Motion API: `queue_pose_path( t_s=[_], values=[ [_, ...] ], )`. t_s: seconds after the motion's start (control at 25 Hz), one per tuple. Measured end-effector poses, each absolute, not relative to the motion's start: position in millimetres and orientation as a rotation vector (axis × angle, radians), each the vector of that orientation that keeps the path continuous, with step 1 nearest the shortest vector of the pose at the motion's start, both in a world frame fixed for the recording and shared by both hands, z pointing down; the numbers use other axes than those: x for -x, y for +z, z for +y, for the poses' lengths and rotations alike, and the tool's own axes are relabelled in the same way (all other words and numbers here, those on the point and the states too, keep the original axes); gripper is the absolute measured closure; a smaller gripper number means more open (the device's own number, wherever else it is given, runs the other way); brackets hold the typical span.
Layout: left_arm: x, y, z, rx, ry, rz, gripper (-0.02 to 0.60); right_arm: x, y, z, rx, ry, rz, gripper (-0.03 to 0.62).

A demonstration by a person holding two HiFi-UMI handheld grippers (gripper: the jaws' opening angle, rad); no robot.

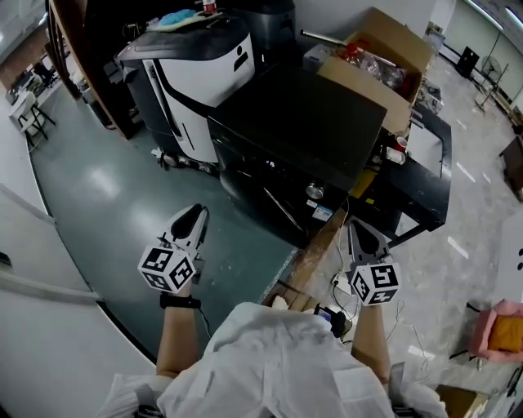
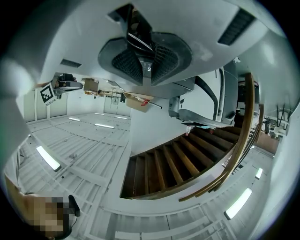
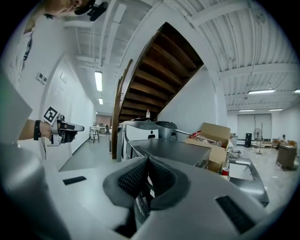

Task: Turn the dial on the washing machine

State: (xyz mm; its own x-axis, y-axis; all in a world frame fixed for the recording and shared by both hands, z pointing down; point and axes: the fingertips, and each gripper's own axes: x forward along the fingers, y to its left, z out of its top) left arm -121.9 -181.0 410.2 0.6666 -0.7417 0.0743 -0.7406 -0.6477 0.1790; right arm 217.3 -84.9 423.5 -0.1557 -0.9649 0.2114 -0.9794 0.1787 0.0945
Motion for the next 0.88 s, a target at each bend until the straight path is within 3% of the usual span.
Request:
queue_pose_path(
  t_s=[0.88],
  values=[
    [69,426,-208,-2.641,0.054,-1.240,0.522,-219,490,-169,-1.564,0.260,-2.244,0.526]
  ],
)
